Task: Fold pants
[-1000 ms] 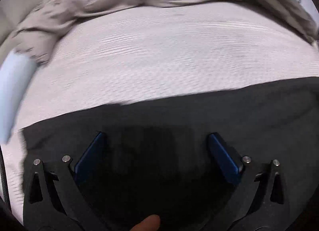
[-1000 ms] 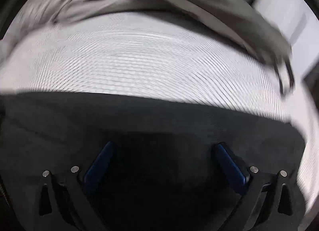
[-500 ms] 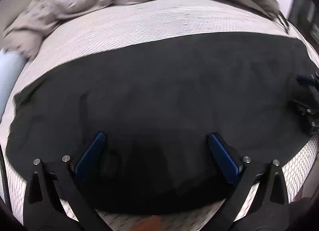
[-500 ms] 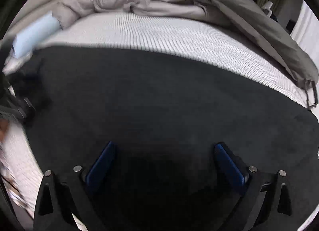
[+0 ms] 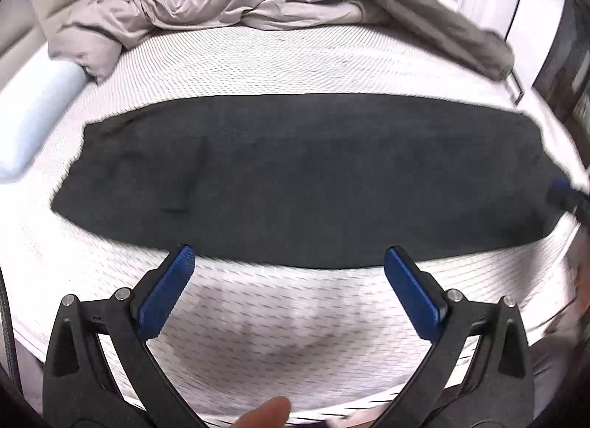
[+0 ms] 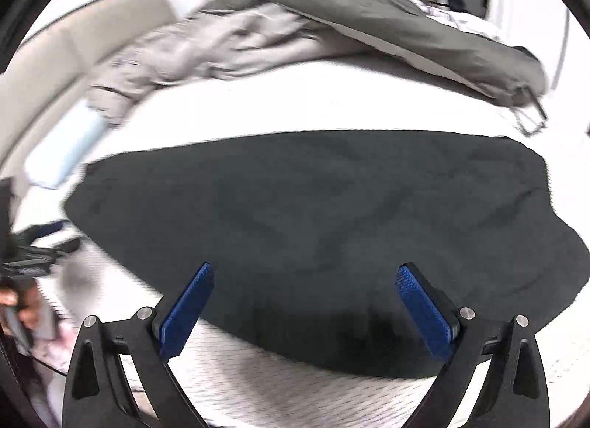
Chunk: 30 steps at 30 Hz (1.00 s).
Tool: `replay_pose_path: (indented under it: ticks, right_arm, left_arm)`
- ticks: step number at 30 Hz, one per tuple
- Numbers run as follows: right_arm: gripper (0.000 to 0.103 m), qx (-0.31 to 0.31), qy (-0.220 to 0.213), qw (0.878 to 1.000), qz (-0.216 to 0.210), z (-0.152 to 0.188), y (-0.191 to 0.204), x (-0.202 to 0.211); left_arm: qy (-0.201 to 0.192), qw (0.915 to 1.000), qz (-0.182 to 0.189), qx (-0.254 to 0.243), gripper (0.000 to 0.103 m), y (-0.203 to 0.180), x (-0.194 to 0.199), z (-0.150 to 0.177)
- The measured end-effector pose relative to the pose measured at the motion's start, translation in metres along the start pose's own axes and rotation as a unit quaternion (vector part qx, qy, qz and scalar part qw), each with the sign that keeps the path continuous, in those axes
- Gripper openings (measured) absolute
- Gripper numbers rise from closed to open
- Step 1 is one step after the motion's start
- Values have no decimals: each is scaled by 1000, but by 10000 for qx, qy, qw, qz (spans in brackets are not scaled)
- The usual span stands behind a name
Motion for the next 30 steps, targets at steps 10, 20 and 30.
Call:
replay_pose_path:
  ticks: [10, 20, 30]
  right_arm:
    - [88, -1205, 1382, 9626, -1995, 92, 52, -28]
    - [45, -3248, 347, 9111, -2512, 47, 17, -74]
    - [7, -3037, -605, 9022, -3002, 25, 15, -36]
  left_arm:
    - [214, 9805, 1753, 861, 58, -98, -9, 36]
    - [-68, 9697, 1307, 2064, 58, -112, -45, 2]
    - [-180, 9404, 2308, 2490, 58, -139, -47, -4]
Point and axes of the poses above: each gripper's, at about its wrist camera, not at the fingertips, and x roughly against the way its jaws point, y to its left, z to its underside, the point moved 5 cm from there along -x, roughly the way its jaws point, and after that the axes turned 15 degrees about -x, right-handed, at the moved point
